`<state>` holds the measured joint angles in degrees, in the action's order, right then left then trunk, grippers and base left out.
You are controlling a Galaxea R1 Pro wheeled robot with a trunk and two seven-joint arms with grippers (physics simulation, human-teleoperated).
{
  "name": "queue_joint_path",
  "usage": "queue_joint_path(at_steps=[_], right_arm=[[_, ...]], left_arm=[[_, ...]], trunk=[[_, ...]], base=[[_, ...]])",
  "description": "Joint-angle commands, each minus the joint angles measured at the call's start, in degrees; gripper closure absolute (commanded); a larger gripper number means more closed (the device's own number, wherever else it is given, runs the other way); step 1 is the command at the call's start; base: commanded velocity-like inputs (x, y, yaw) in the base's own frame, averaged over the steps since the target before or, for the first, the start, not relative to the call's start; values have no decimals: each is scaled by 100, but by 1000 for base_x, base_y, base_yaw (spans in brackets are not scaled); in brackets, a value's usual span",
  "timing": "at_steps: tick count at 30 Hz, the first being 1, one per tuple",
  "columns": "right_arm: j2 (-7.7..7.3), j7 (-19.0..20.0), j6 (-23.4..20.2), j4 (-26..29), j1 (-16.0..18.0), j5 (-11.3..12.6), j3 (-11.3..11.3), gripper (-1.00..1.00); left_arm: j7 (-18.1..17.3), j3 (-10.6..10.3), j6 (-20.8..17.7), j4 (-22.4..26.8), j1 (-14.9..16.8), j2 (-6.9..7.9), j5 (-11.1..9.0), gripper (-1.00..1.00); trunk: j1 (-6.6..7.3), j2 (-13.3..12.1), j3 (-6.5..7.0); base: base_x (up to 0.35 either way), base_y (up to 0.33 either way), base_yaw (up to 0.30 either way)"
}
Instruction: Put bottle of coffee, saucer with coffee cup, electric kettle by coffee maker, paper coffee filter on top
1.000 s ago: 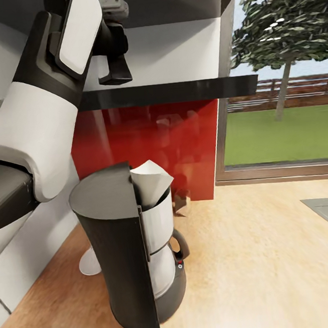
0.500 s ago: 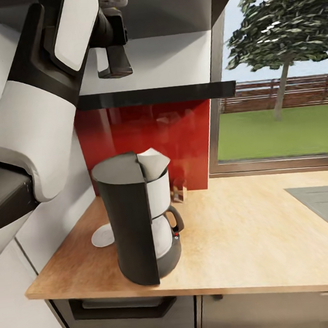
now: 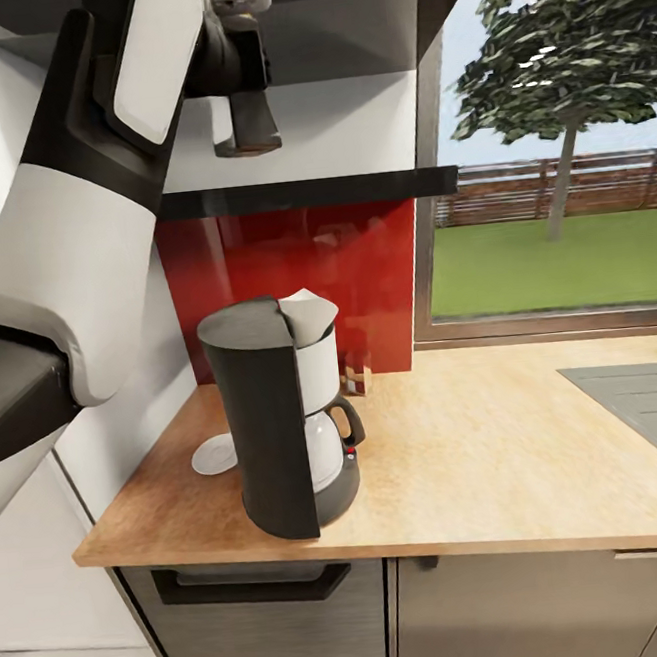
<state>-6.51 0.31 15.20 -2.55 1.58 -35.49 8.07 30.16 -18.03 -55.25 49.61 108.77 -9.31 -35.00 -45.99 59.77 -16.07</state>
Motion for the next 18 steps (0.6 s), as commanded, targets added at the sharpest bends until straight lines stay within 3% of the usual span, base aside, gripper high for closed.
queue_joint_path(at_steps=[1, 4, 7, 14, 18], right_arm=[[0, 2, 36, -17, 9, 40, 46, -100], [-5, 3, 35, -11, 9, 37, 45, -100], [-7, 2, 35, -9, 9, 39, 45, -100], [-8, 2, 37, -8, 9, 35, 45, -100], [-8, 1, 36, -8, 9, 34, 45, -100]], left_arm=[[-68, -11, -17, 8, 4, 1, -20, 100], [-543, -8, -8, 82, -5, -6, -23, 100], [-727, 2, -4, 136, -12, -5, -18, 100], [-779, 17, -10, 563, -28, 1, -14, 100], [-547, 25, -25, 971, -77, 17, -6, 100]], trunk=[[0, 5, -8], [0, 5, -8], [0, 5, -8], [0, 5, -8], [0, 5, -8]], base=[[-7, 0, 0], [-29, 0, 0], [-221, 0, 0], [-299, 0, 0], [-96, 0, 0]])
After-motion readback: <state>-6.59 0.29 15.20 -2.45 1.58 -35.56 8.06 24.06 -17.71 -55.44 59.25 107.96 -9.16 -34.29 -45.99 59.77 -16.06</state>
